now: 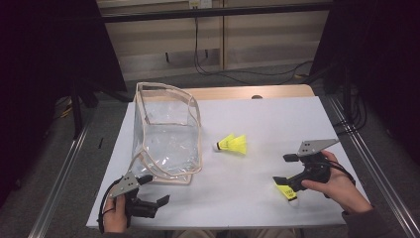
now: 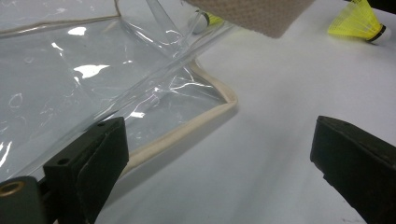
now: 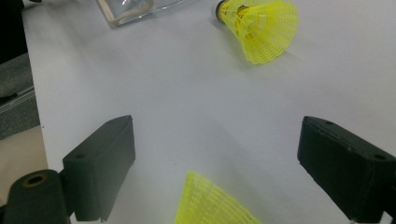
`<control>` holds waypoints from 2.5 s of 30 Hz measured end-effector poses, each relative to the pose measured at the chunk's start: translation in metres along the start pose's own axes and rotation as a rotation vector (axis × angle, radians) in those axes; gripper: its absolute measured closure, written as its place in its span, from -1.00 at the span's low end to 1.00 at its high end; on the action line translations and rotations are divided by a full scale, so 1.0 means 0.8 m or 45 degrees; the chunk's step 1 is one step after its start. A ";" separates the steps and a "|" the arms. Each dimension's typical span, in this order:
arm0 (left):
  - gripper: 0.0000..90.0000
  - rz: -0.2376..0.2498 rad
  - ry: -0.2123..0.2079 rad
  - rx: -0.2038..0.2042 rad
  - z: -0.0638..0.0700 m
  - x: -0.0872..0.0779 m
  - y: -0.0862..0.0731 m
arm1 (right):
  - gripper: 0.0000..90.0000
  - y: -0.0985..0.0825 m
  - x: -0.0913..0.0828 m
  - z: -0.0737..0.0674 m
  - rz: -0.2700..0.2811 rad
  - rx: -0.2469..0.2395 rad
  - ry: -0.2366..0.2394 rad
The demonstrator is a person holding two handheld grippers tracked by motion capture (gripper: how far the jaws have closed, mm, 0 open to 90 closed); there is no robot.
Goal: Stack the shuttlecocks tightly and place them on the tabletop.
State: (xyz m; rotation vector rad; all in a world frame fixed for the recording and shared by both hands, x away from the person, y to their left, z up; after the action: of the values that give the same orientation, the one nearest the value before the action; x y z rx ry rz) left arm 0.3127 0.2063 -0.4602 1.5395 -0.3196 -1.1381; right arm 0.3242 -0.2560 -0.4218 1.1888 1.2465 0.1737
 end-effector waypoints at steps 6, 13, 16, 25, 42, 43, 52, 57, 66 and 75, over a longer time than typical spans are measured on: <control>-0.91 -0.001 -0.001 0.002 0.000 0.000 0.000 | -0.67 -0.003 -0.004 0.000 0.004 -0.014 0.006; -0.92 0.002 0.002 0.005 0.000 0.001 0.000 | -0.47 -0.010 -0.004 -0.002 -0.021 -0.051 0.034; -0.92 0.001 0.004 0.002 0.000 0.001 0.000 | -0.41 -0.011 -0.005 -0.003 -0.030 -0.066 0.044; -0.92 0.001 0.006 0.003 0.000 0.001 0.000 | -0.27 -0.011 -0.004 -0.007 -0.040 -0.105 0.071; -0.92 -0.002 0.009 0.009 0.000 0.001 0.000 | 0.73 -0.033 -0.001 -0.001 -0.172 -0.102 0.104; -0.92 -0.001 0.008 0.010 0.000 0.001 0.000 | 0.79 -0.034 0.000 0.000 -0.171 -0.089 0.106; -0.91 0.001 0.007 0.004 0.000 0.001 -0.001 | 0.93 -0.020 -0.001 0.008 -0.085 -0.031 0.099; -0.91 0.001 0.010 0.003 0.000 0.001 -0.001 | 0.94 0.002 0.005 0.014 -0.007 -0.050 0.009; -0.91 -0.002 0.005 -0.002 0.001 0.001 -0.001 | 0.94 0.037 0.032 0.034 0.092 -0.031 -0.127; -0.91 -0.008 0.009 0.000 0.000 0.000 -0.002 | 0.92 0.033 0.047 0.051 0.067 -0.004 -0.166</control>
State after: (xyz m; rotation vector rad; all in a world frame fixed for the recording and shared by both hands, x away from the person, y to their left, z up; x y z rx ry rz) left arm 0.3122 0.2072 -0.4612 1.5454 -0.3100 -1.1372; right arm 0.3833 -0.2431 -0.4318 1.2117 1.1013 0.1350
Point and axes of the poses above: each handheld gripper's, and its own axes: x roughly forward along the jaws, y roughly out of its top, z roughly to its right, the point moved 4 cm from there along x, roughly forward along the jaws, and after that the axes turned 1 degree about y, right-handed, at the moved point
